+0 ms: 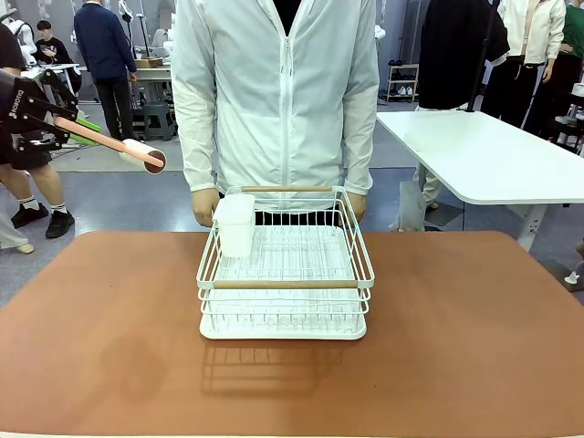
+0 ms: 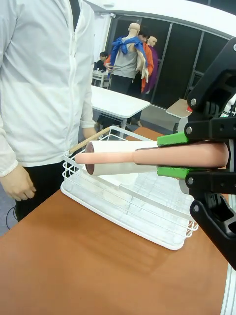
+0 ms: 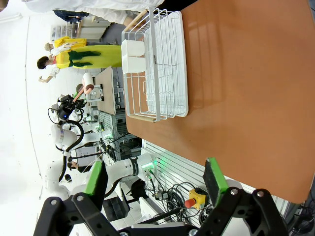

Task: Clean the table.
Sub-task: Clean the table with the Lint Roller when the human lifts the Dish drying rack.

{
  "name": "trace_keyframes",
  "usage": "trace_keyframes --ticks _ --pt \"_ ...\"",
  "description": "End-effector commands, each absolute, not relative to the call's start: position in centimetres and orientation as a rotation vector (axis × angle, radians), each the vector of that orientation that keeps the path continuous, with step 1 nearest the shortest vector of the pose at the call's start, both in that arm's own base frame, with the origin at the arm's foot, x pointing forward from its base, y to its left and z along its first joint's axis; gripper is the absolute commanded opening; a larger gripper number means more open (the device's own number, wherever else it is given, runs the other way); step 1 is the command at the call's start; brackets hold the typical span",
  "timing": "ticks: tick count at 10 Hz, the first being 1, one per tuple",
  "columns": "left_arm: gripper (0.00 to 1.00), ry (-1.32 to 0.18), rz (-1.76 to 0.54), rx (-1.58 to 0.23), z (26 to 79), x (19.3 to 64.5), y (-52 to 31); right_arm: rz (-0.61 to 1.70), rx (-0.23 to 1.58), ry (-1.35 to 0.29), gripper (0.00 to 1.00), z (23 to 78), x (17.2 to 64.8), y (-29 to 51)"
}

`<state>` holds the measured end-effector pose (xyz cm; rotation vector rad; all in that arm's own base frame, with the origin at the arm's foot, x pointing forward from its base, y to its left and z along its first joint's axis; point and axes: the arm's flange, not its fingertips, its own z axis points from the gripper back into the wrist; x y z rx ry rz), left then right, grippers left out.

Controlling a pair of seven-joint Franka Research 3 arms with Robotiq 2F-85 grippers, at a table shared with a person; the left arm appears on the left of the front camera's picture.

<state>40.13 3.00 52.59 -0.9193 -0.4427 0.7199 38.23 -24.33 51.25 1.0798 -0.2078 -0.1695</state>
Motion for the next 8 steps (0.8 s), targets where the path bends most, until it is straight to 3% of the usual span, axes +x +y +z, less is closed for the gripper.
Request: trace_keyframes --ticks 1,8 --pt "0.00 -0.445 0.720 -0.920 52.61 40.14 3.03 -0.162 1.082 -0.217 1.00 51.58 38.16 -24.27" --pt "0.00 -0.445 0.720 -0.920 52.61 40.14 3.03 -0.162 1.082 -0.217 1.00 51.58 38.16 -24.27"
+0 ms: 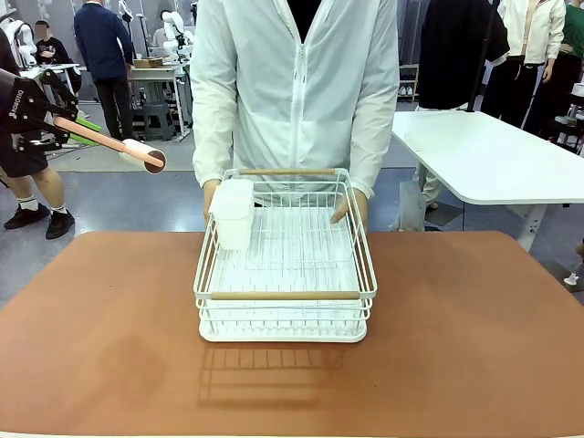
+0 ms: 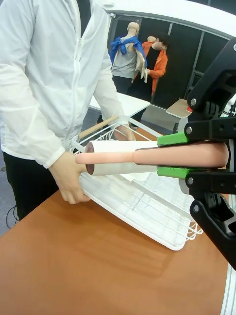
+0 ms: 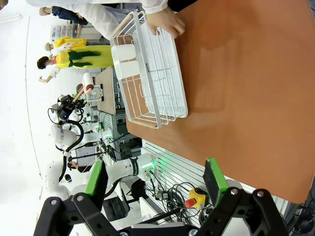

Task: Clean the table.
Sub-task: Clean the table with the Lint Roller when the human lifts the Dish drying rack.

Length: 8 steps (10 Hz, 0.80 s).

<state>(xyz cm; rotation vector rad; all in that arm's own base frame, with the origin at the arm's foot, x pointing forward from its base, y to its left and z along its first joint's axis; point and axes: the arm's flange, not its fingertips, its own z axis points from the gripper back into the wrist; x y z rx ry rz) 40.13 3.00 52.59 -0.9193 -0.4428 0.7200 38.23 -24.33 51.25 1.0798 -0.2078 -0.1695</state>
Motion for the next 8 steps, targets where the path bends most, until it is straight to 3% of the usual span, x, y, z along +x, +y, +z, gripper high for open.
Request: trace_keyframes --ticks 1,8 --pt "0.00 -0.445 0.720 -0.920 52.61 40.14 3.03 -0.162 1.082 -0.217 1.00 51.58 38.16 -24.27" --pt "0.00 -0.445 0.720 -0.920 52.61 40.14 3.03 -0.162 1.082 -0.217 1.00 51.58 38.16 -24.27"
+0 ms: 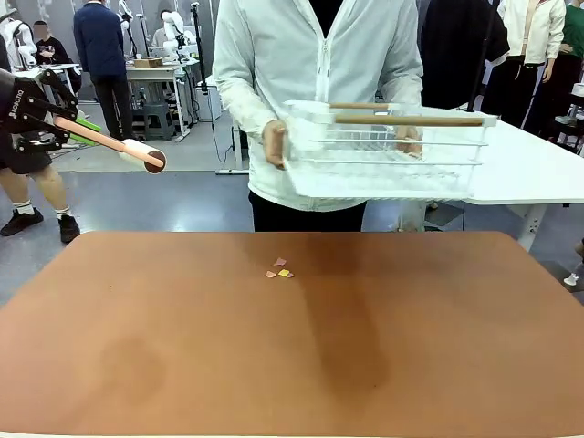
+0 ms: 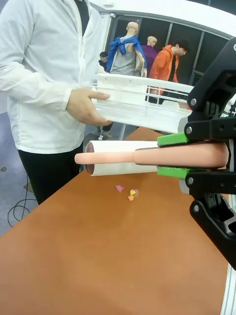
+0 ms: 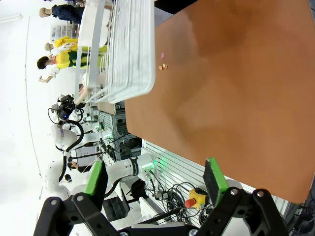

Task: Clean the table.
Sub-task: Clean the table with the Lint Roller when the human lifts the Dish drying rack.

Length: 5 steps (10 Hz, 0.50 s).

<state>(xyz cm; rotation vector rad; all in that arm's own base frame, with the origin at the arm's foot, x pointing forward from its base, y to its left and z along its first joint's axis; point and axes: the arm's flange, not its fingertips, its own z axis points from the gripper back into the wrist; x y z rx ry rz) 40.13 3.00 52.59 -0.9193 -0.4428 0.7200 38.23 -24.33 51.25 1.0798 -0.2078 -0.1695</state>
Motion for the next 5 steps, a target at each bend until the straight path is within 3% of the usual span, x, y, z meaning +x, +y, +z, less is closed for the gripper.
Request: trace_keyframes --ticks 1,5 --pt "0.00 -0.445 0.720 -0.920 52.61 40.14 3.03 -0.162 1.082 -0.217 1.00 51.58 38.16 -24.27" --pt "0.00 -0.445 0.720 -0.920 52.61 40.14 3.03 -0.162 1.082 -0.217 1.00 51.58 38.16 -24.27"
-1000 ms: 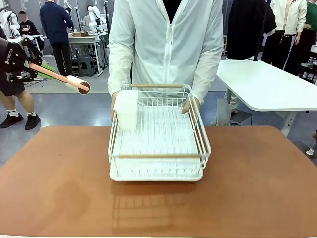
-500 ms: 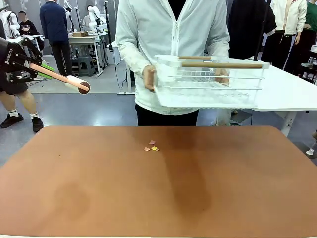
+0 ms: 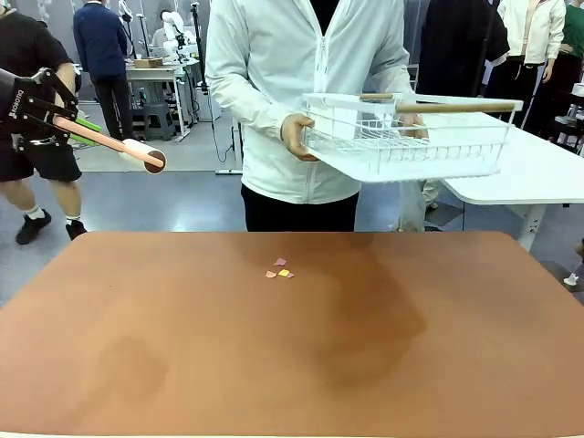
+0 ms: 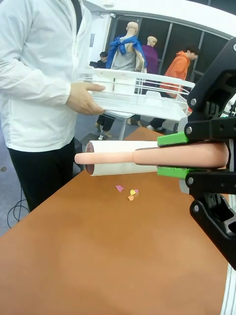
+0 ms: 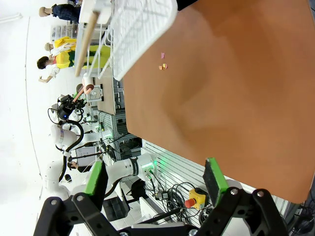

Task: Clean the table.
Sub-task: Clean the table with the Lint Roller when the human lifts the Dish drying rack.

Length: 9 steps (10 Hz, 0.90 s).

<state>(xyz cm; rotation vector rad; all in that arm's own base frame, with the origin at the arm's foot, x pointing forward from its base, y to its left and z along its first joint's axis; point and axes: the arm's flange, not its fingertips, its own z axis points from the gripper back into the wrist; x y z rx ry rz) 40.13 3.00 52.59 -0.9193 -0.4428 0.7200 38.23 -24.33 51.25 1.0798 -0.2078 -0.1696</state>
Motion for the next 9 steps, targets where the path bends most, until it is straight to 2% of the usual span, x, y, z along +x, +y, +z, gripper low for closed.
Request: trace_keyframes --ticks 1,8,9 --pt "0.00 -0.445 0.720 -0.920 52.61 40.14 3.03 -0.162 1.082 -0.217 1.00 51.58 38.16 -24.27" --pt "0.00 -0.445 0.720 -0.920 52.61 40.14 3.03 -0.162 1.082 -0.217 1.00 51.58 38.16 -24.27" --pt "0.19 -0.443 0.720 -0.919 52.59 40.12 3.00 -0.162 1.082 -0.217 1.00 51.58 38.16 -24.27"
